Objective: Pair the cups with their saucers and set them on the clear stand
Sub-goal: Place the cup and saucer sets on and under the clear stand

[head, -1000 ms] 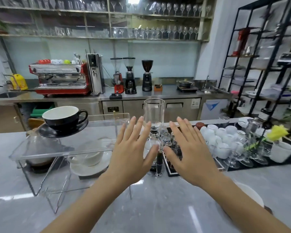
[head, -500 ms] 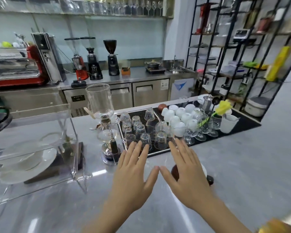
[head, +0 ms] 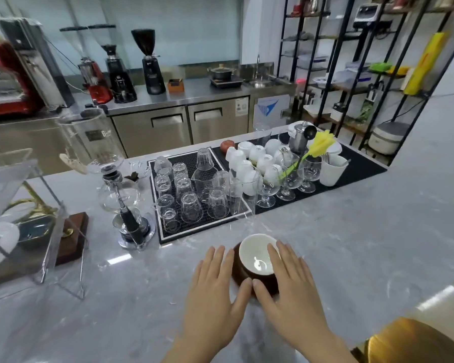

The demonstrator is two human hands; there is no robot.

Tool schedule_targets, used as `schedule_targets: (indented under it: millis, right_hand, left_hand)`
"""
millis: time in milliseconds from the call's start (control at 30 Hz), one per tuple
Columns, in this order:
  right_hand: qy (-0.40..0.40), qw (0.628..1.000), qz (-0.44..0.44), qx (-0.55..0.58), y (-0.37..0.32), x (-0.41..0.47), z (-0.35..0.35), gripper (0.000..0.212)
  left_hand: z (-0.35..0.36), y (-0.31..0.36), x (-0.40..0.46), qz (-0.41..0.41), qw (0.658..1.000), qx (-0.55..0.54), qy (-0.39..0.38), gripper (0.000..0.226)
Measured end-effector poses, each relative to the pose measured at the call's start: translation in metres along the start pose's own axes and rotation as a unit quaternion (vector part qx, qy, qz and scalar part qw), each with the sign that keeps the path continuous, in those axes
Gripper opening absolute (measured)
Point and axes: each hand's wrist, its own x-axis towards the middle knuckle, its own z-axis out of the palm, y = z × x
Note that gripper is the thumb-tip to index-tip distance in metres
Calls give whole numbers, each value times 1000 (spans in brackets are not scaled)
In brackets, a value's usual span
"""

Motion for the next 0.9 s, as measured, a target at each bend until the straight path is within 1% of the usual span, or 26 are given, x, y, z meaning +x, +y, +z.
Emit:
schedule_targets:
  millis: [133,300,467,567,667,800,900]
  right_hand:
    - [-7,1000,-2,7,20,3,4,81]
    - [-27,999,-7,22,38,12,6,87]
    - [-55,997,26,43,54,25,7,93]
    - [-70,994,49,70,59,35,9,89]
    - [-96,987,73,104,64,44,10,78]
    - [-115,980,98,133,70,53,14,77]
    - [-119,977,100,143,72,56,15,75]
  left_hand:
    - [18,7,5,-17,1000,-9,-2,89]
    - [33,7,13,-43,999,-2,-17,91]
    - [42,3,18,-84,996,-15,-30,95]
    - [42,2,23,-106,993,-50,-24,89]
    - [42,3,29,-128,988,-88,-22,79]
    - [43,4,37,-153,982,-102,-35,78]
    - [43,4,42,-173,979,-102,-46,79]
